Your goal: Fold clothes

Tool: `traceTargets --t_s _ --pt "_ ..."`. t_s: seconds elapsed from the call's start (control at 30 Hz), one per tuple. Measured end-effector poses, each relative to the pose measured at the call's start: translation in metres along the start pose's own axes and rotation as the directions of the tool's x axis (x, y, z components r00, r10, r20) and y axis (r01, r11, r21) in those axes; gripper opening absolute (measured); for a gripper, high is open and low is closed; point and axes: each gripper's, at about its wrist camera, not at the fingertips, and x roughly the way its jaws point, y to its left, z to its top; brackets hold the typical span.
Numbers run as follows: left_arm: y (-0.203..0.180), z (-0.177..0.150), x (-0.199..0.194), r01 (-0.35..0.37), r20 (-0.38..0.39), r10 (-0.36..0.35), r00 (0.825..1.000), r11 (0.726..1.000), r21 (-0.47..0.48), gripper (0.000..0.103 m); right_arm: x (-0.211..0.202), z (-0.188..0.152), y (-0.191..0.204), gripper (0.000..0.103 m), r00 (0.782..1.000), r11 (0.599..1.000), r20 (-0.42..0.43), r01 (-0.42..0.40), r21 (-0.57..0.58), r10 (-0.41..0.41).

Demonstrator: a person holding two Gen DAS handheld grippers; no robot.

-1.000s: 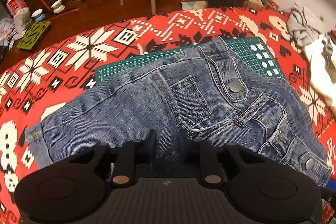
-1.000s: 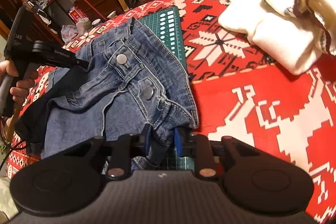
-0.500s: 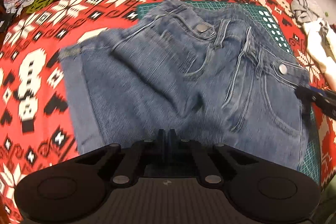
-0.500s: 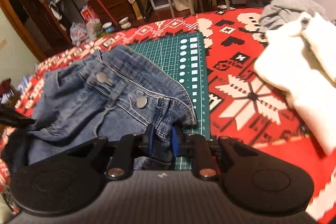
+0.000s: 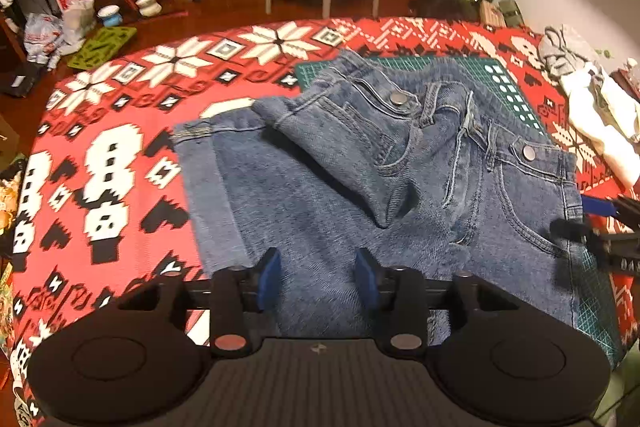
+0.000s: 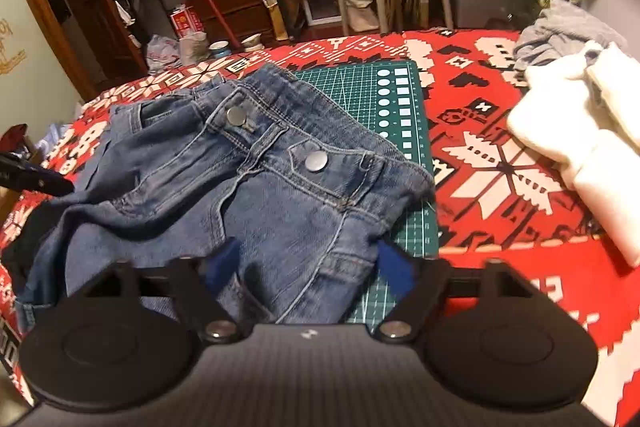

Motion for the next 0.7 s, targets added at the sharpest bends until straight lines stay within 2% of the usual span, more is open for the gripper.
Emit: traceTargets --t_s 0.13,0.2,0.27,0.4,0.5,0.57,0.67,0.7 --pt "0.005 -0.017 -0.006 -0.013 0.005 0.013 1.000 0.999 -0.043 0.053 -0.014 0.000 0.012 0.090 1.000 1.000 0.007 0.001 -0.015 -0.001" --pt "0.002 -0.024 -0.010 -0.029 0.011 0.030 0.999 0.999 -0.036 0.053 -0.025 0.001 0.019 0.097 1.000 0.999 0.024 0.004 -0.045 -0.003" --pt "0.003 -0.027 -0.021 -0.035 0.024 0.036 0.999 0.999 -0.037 0.060 -0.038 0.001 0.028 0.102 0.998 0.996 0.062 0.023 -0.083 -0.018" --pt "0.005 -0.035 -0.045 -0.044 0.051 0.046 0.998 0.998 -0.041 0.071 -0.064 0.001 0.041 0.102 0.987 0.993 0.143 0.080 -0.087 -0.067" --pt "0.007 -0.040 -0.062 -0.050 0.070 0.053 0.996 0.998 -0.044 0.078 -0.079 -0.002 0.051 0.102 0.979 0.988 0.164 0.132 -0.077 -0.118" --pt "0.003 -0.049 -0.077 -0.075 0.113 0.077 0.991 0.997 -0.014 0.088 -0.088 -0.003 0.058 0.102 0.975 0.984 0.173 0.158 -0.085 -0.142" --pt "0.000 -0.062 -0.091 -0.100 0.148 0.100 0.984 0.995 -0.007 0.090 -0.110 -0.007 0.070 0.102 0.964 0.977 0.215 0.184 -0.104 -0.159" --pt "0.000 -0.067 -0.095 -0.086 0.144 0.088 0.986 0.996 -0.015 0.090 -0.118 -0.008 0.075 0.102 0.961 0.977 0.230 0.185 -0.106 -0.157"
